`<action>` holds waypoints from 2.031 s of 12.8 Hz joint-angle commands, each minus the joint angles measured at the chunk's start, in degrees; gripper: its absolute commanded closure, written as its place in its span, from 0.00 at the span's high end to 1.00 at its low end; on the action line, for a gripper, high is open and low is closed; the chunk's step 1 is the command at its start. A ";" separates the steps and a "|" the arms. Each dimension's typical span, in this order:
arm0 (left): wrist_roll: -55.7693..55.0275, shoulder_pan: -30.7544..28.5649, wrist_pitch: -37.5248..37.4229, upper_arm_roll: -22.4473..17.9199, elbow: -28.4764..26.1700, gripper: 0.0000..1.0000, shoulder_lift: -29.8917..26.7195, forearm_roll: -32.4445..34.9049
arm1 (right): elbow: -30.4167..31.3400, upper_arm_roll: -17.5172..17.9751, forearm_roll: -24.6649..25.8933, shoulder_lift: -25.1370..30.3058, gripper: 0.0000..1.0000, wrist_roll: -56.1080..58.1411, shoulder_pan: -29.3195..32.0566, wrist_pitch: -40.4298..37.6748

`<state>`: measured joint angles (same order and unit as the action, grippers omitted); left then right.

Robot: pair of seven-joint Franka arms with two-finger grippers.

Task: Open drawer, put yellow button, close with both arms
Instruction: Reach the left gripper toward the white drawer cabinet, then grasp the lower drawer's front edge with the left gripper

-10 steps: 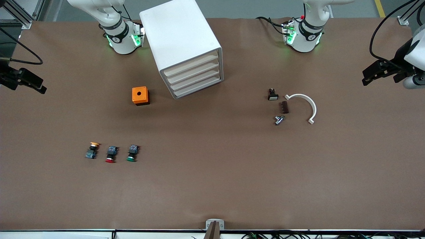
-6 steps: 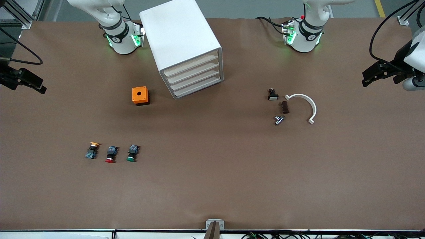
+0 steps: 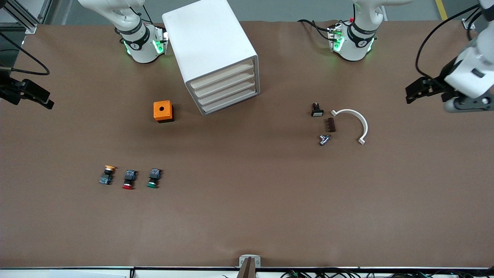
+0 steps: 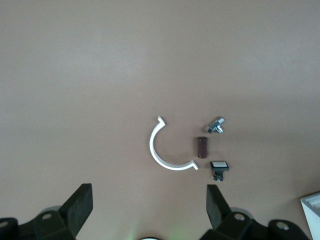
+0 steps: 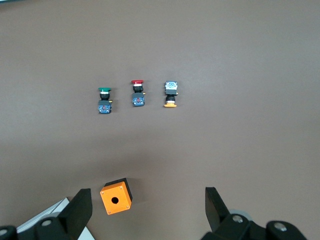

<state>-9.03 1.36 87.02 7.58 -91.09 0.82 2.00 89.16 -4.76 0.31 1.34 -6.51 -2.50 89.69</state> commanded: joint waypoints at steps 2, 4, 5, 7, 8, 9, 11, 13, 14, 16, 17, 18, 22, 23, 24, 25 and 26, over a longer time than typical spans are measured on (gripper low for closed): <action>-7.56 0.92 -0.71 3.04 0.74 1.00 6.01 -2.34 | 0.57 0.72 -0.92 0.86 1.00 0.36 1.27 -0.22; -16.14 1.28 -0.62 3.32 1.96 1.00 10.75 -7.77 | 0.49 0.72 -0.92 0.86 1.00 0.36 1.27 -0.22; -22.29 1.71 -0.53 3.32 2.49 1.00 13.04 -11.11 | 0.57 0.72 -0.92 0.86 1.00 0.36 1.27 -0.22; -31.88 5.39 -0.53 3.32 4.95 1.00 17.61 -13.07 | 0.49 0.72 -0.92 0.86 1.00 0.36 1.27 -0.31; -38.02 7.50 -0.53 3.32 6.26 1.00 19.90 -13.16 | 0.57 0.72 -0.92 0.86 1.00 0.36 1.27 -0.31; -44.95 9.26 -0.45 3.32 8.71 1.00 22.70 -13.16 | 0.57 0.72 -0.92 0.86 1.00 0.36 1.27 -0.31; -55.78 14.08 -0.45 3.32 12.86 1.00 26.93 -14.12 | 0.57 0.63 -0.92 0.86 1.00 0.36 1.27 -0.31; -66.42 17.18 1.30 3.32 13.22 1.00 28.88 -17.63 | 0.57 0.63 -0.92 0.86 1.00 0.62 1.71 -0.31; -70.56 18.40 1.57 3.32 13.22 1.00 29.67 -20.26 | 0.57 0.72 -0.92 0.86 1.00 0.71 1.71 -0.31; -77.51 20.17 1.58 3.32 13.05 1.00 30.55 -24.57 | 0.57 0.72 -0.92 0.95 1.00 0.88 1.89 -0.40; -81.29 20.52 1.58 3.32 13.05 1.00 31.16 -26.94 | 0.57 0.72 -0.92 0.95 1.00 0.97 1.89 -0.40; -85.06 20.79 1.58 3.32 13.05 1.00 31.87 -29.83 | 0.49 0.72 -0.92 0.95 1.00 0.97 1.89 -0.40; -100.70 22.72 1.58 3.32 13.05 1.00 34.59 -34.87 | 0.57 0.72 -0.92 0.95 1.00 0.97 1.97 -0.40; -104.66 23.42 1.58 3.32 13.05 1.00 35.29 -35.31 | 0.57 0.72 -0.92 0.95 1.00 0.97 2.06 -0.40; -109.66 23.77 1.58 3.32 13.05 1.00 35.74 -37.66 | 0.57 0.72 -0.92 0.95 1.00 0.97 2.06 -0.40; -115.28 23.69 1.58 3.32 12.96 1.00 36.52 -40.82 | 0.57 0.72 -0.92 0.86 1.00 0.97 2.06 -0.40; -119.95 23.34 1.32 3.23 12.96 1.00 36.97 -44.15 | 0.57 0.72 -0.92 0.86 1.00 0.97 2.06 -0.31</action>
<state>-121.49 24.95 89.06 11.13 -79.50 36.48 -37.75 89.24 -4.94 0.30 1.34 -6.43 -2.04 89.66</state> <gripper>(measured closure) 0.000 0.000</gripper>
